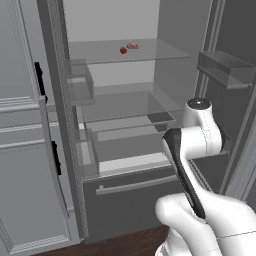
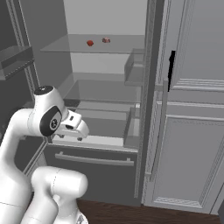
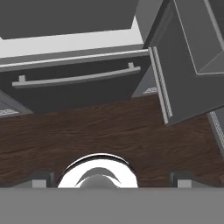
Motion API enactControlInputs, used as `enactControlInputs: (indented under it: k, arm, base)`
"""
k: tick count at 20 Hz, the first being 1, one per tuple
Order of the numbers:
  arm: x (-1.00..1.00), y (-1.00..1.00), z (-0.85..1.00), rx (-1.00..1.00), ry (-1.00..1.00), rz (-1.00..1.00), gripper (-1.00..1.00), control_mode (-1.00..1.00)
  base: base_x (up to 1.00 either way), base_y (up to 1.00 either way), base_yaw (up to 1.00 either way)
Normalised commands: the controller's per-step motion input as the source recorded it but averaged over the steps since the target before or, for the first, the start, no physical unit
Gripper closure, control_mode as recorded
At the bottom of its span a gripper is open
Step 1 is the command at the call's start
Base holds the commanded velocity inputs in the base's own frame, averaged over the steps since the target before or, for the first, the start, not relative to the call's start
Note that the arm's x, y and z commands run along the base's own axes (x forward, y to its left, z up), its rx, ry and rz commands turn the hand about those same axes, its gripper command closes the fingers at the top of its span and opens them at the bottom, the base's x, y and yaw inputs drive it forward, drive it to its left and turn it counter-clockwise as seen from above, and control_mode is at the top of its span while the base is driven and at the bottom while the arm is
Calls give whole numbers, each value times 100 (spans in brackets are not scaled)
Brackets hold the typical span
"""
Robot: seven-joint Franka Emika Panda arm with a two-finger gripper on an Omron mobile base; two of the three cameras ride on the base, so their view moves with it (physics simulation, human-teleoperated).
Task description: Take the strawberry from the fridge and place it on top of the pancake, located on the dining counter.
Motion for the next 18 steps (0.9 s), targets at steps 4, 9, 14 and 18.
enactControlInputs:
  k: [4, 9, 14, 18]
  arm:
    - [9, 4, 0, 0, -1, 2, -100, -100]
    - [6, 5, 0, 0, -1, 2, -100, 100]
    - [0, 0, 0, 0, 0, 0, -100, 100]
    - [0, 0, 0, 0, 0, 0, -100, 100]
  base:
    - [0, 0, 0]
    - [38, 19, 3]
    - [54, 16, 0]
    - [50, 19, 0]
